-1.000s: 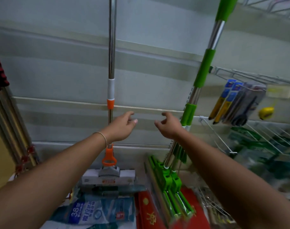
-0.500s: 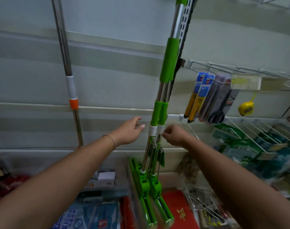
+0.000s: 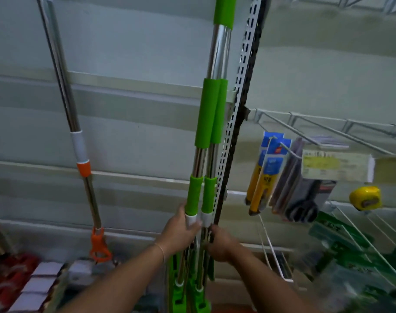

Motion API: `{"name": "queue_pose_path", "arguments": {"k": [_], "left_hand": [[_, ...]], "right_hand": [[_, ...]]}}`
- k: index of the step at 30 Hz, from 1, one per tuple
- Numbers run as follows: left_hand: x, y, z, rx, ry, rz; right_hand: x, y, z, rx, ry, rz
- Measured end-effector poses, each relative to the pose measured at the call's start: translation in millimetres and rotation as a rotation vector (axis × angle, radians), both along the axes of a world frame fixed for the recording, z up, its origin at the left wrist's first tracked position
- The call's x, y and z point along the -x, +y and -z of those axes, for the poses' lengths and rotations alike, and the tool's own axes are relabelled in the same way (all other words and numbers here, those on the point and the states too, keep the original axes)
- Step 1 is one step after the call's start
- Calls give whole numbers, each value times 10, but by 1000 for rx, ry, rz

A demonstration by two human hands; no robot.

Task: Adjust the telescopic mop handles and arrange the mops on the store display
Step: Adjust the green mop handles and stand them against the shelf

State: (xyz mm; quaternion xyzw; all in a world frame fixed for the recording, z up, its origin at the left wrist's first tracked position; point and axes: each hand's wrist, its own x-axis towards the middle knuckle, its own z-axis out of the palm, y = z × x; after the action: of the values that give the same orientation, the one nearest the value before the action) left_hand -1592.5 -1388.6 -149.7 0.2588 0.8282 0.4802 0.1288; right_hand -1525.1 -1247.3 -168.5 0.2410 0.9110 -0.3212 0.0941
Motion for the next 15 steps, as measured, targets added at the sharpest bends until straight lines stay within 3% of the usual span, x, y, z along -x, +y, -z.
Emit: {"name": "queue_pose_path", "arguments": {"k": [6, 15], "left_hand": [[81, 26, 245, 46, -82, -1], [-16, 103, 517, -48, -144, -103]], "right_hand": [[65, 7, 185, 20, 57, -42], [26, -9, 443, 71, 103, -148]]}}
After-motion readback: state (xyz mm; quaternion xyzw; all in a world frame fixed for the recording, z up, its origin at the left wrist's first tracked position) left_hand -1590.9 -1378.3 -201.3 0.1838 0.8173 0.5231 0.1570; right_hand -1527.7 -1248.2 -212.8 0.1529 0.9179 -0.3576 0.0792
